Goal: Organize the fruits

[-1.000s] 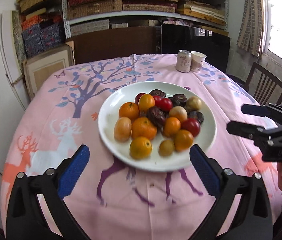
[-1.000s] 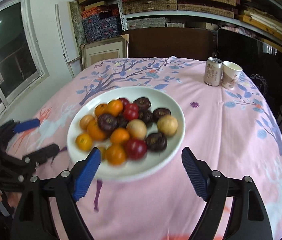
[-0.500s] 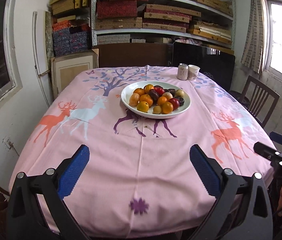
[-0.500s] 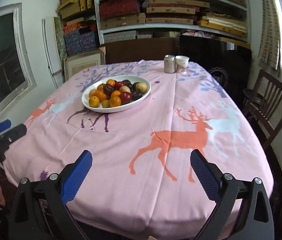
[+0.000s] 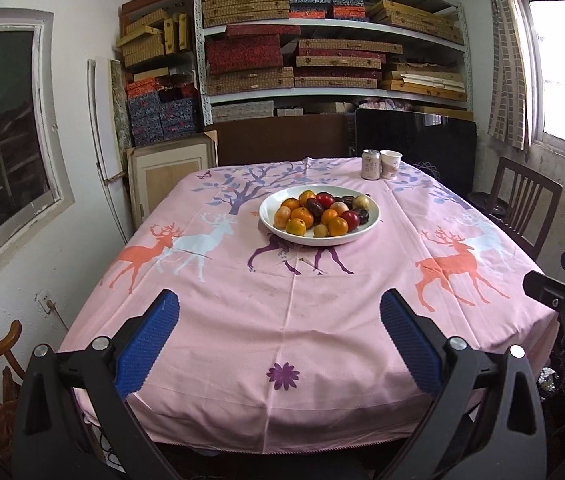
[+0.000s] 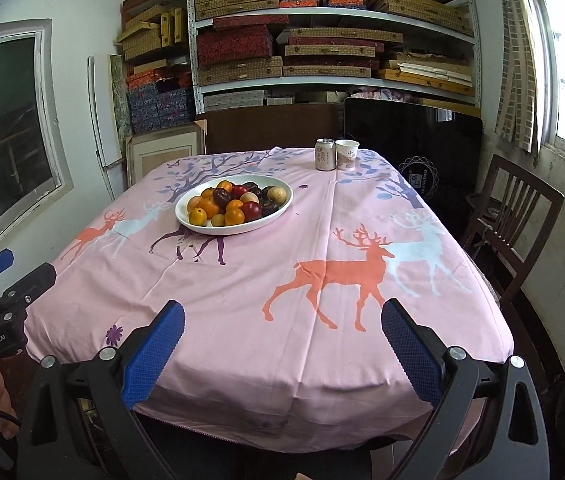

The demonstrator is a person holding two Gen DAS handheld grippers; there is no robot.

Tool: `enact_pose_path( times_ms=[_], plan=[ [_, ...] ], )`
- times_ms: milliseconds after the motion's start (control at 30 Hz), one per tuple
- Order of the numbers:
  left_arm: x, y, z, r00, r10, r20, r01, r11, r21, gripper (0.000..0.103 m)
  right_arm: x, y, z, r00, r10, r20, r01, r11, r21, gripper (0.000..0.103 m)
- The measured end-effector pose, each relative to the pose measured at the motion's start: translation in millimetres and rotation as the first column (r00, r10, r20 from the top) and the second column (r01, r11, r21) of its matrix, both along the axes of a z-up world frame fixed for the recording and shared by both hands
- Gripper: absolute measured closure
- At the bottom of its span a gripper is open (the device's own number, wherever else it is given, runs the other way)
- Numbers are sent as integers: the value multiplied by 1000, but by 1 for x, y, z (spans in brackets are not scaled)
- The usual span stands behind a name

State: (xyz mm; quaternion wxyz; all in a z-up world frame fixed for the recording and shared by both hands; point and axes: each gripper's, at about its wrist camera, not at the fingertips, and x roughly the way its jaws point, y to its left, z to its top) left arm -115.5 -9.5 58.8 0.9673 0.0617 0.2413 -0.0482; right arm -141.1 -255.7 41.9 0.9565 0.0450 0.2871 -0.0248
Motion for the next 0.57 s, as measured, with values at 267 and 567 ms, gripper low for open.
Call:
enact_pose_path(
  times_ms=[267,567],
  plan=[
    [5,7,1,1000,26,10,-26,1000,1,5,5,3,-1,1000,3,-13,-3,1000,16,4],
    [14,14,-5,998,60,-31,-60,998,-9,5,5,10,0,1000,20,-7,-20,1000,1,4]
  ],
)
